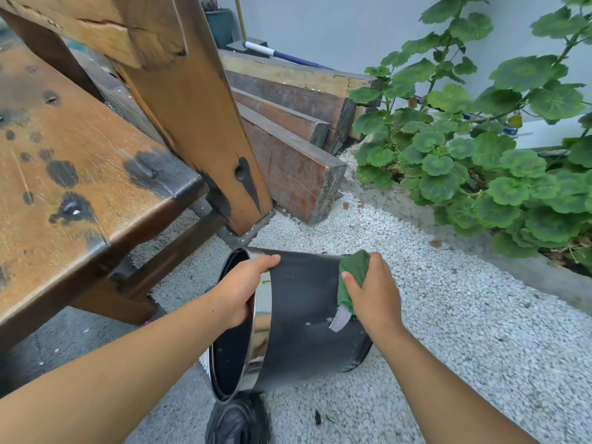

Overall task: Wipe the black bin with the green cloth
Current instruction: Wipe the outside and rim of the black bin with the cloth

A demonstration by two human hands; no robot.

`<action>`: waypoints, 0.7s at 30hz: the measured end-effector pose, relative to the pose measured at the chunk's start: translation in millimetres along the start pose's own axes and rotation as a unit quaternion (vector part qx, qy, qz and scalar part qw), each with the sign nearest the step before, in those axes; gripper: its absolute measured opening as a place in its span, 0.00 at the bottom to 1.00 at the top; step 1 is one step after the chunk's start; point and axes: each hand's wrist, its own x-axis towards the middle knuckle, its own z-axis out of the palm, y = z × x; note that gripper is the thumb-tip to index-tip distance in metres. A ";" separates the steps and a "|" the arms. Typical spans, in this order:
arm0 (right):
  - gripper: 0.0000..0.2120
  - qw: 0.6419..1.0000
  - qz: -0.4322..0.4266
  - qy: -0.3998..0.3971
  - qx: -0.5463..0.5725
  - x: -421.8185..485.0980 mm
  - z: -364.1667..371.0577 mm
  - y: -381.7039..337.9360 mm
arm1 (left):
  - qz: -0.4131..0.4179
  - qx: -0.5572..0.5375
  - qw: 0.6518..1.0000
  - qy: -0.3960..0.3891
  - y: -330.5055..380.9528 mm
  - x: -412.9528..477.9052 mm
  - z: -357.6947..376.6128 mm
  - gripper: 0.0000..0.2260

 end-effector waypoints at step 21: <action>0.15 0.985 -0.107 -0.024 0.129 -38.6 -8.0 -54.7 | 0.011 -0.011 0.998 0.053 -18.2 -1.7 -4.2 0.25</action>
